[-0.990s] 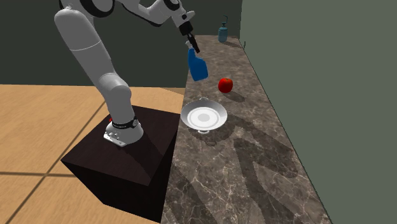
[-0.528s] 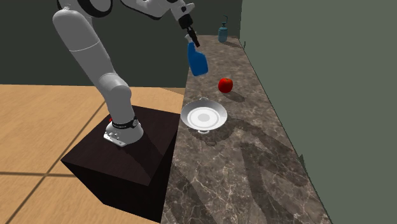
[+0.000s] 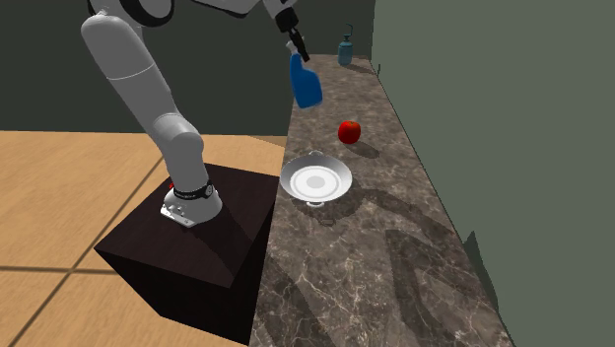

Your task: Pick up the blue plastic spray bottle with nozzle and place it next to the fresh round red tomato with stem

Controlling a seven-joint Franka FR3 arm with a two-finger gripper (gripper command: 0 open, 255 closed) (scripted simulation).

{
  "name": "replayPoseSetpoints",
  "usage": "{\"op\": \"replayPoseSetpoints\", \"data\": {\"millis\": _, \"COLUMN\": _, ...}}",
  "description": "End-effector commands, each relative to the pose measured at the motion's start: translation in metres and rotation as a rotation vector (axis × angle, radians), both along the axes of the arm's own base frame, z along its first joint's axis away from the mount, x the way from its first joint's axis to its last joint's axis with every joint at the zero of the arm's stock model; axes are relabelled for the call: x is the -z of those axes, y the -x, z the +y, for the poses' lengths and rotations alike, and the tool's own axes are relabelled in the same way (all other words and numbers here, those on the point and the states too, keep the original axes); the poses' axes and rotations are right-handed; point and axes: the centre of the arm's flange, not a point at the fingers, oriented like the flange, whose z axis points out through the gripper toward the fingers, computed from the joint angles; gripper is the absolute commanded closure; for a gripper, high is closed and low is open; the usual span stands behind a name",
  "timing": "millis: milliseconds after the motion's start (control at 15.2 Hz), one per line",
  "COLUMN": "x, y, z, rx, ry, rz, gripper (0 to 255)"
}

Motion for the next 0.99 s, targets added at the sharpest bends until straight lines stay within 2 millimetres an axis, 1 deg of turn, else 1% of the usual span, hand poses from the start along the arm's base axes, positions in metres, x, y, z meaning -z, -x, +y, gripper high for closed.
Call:
{"op": "replayPoseSetpoints", "data": {"millis": 0, "x": -0.011, "y": 0.0, "z": -0.001, "rx": 0.0, "ry": 0.0, "rz": 0.0, "gripper": 255}}
{"op": "replayPoseSetpoints", "data": {"millis": 660, "x": -0.063, "y": 0.0, "z": -0.001, "rx": 0.0, "ry": 0.0, "rz": 0.0, "gripper": 255}}
{"op": "replayPoseSetpoints", "data": {"millis": 924, "x": -0.064, "y": -0.051, "z": -0.012, "rx": 0.0, "ry": 0.0, "rz": 0.0, "gripper": 255}}
